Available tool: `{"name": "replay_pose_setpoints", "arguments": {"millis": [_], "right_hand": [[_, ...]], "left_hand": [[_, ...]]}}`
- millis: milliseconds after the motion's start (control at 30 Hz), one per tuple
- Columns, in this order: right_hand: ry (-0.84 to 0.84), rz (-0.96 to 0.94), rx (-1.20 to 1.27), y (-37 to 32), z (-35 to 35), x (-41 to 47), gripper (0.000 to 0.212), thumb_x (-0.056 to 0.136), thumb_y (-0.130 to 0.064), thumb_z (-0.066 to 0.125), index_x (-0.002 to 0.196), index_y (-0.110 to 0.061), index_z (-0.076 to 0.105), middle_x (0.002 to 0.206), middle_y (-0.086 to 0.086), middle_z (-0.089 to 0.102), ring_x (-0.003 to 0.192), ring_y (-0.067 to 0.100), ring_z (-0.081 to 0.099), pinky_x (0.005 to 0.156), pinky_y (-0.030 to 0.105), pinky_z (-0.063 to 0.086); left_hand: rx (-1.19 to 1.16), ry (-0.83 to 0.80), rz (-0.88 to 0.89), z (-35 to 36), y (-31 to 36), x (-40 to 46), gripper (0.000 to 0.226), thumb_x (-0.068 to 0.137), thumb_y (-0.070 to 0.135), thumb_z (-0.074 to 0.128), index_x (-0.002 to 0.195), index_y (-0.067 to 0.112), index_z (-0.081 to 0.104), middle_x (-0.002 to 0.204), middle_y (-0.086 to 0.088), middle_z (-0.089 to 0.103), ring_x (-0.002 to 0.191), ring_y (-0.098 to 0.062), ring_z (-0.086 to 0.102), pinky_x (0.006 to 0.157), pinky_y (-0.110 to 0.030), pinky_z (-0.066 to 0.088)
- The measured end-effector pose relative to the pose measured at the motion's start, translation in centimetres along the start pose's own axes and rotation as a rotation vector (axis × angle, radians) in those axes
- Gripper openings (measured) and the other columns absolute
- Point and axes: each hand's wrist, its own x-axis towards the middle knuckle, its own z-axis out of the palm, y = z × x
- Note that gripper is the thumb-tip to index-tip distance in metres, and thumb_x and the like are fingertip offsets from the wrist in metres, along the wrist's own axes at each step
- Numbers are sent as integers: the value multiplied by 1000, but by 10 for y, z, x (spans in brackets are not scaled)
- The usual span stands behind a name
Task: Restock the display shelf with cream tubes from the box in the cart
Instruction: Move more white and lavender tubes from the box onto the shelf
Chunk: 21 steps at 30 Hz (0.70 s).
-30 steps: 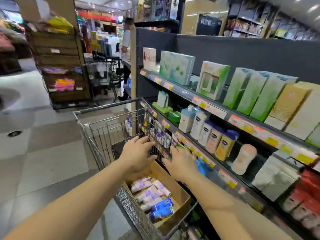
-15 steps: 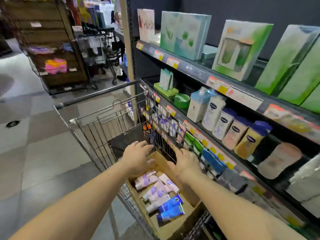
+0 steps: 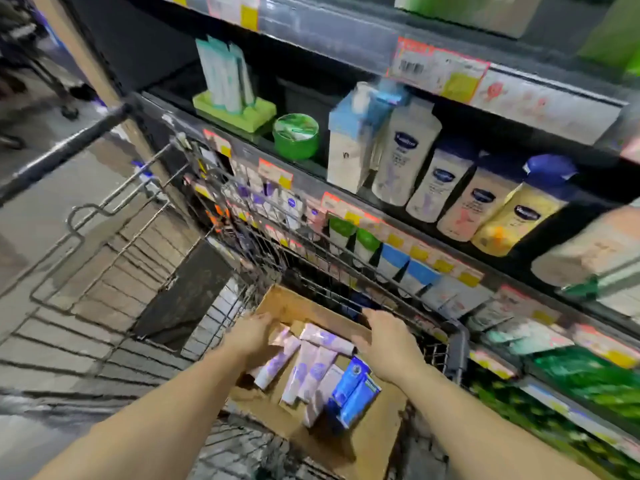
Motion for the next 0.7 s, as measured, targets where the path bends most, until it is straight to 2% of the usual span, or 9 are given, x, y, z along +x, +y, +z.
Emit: {"name": "replay_pose_setpoints", "arguments": {"millis": [100,167,267,433,567,700], "right_hand": [[-43,112,35,-1,40,11,52,95,-43,49,142,-25,38,138,3,46,129,26,42,99,33,37],[-85,173,60,-1,69,17,49,92,-44,50,137,-27,42,134,3,50,126,26,44,97,34,40],[-166,234,101,1,109,23,54,93,-45,50,142,-25,38,145,3,43,133,25,38,105,34,36],[-226,285,102,9,160,38,58,94,-45,49,145,-23,36,150,5,38,134,24,39,108,33,32],[-246,313,154,11,188,45,58,94,-45,51,145,-22,37,145,7,43,130,27,42,108,33,34],[-266,282,171,4,203,49,55,94,-41,51,144,-22,37,146,4,43,132,24,40,109,31,29]], "left_hand": [[-51,-110,-15,34,-25,49,59,85,48,59,138,26,43,135,-5,56,117,-25,54,95,-29,44],[-113,-158,-47,57,-35,70,52,89,40,58,134,19,46,129,-10,59,114,-28,57,89,-29,44],[-222,-176,-90,94,-44,93,42,91,42,56,124,16,55,121,-11,64,108,-31,61,86,-31,47],[-312,-168,-229,153,-56,120,46,94,30,53,133,8,47,133,-16,54,119,-34,54,96,-35,43],[-298,-131,-351,178,-60,132,61,89,43,52,137,7,42,137,-16,49,128,-33,46,107,-37,35],[-302,-134,-415,188,-54,135,54,84,44,62,125,10,53,132,-16,52,125,-33,48,103,-37,37]]}}
